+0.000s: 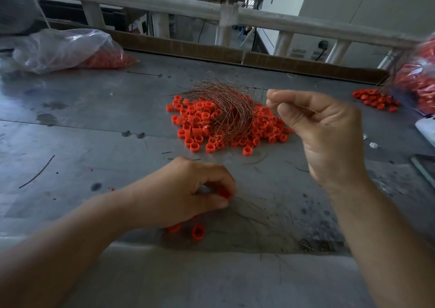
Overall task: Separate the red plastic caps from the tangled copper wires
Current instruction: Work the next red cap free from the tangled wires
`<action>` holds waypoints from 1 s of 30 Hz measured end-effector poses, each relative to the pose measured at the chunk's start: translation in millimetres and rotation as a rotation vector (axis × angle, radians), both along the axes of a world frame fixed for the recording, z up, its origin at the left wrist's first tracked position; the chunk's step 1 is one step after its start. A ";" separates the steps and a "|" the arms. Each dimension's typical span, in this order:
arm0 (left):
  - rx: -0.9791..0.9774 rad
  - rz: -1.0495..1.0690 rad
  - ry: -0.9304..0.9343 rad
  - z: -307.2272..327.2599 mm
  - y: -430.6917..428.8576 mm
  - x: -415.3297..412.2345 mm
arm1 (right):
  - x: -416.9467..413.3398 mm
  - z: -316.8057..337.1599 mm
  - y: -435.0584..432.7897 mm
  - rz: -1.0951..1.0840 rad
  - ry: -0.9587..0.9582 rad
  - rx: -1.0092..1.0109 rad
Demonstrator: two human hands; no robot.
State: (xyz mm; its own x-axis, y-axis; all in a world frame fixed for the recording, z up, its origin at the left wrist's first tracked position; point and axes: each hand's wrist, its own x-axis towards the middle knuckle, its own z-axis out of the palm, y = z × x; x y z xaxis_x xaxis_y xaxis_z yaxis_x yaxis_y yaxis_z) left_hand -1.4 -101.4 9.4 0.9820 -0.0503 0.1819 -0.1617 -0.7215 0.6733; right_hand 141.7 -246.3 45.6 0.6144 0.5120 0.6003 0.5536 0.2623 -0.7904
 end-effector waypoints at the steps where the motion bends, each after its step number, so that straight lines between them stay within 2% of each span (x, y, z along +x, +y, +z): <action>1: 0.000 -0.013 -0.004 0.0 0.6 -0.9 | -0.1 1.2 -0.6 -0.012 -0.017 0.018; 4: -0.031 -0.024 -0.023 0.1 0.9 -3.6 | -1.7 2.9 -2.6 -0.083 -0.123 0.042; 7: -0.097 0.054 -0.058 0.3 2.0 -2.7 | -1.5 2.7 -3.9 -0.193 -0.347 0.007; 11: -0.391 0.237 -0.140 3.1 6.3 1.0 | 1.5 1.5 -6.0 -0.242 -0.493 -0.056; 16: -0.679 0.207 -0.174 7.4 7.7 0.9 | -5.1 1.9 -5.7 -0.093 -0.315 -0.074; 20: -0.765 0.172 -0.183 7.8 6.2 1.0 | -14.7 2.1 -2.6 0.069 -0.171 -0.081; 30: -0.854 0.107 -0.176 8.6 9.1 0.1 | -32.3 -6.7 6.4 0.049 -0.268 -0.271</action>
State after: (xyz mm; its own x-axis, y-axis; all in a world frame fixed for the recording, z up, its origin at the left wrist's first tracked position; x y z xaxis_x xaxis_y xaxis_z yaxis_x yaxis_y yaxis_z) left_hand -1.3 -92.3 18.0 0.9279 0.2626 0.2647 -0.2745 0.0006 0.9616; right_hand 109.5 -239.9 38.8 0.4248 0.6988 0.5755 0.7422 0.0952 -0.6634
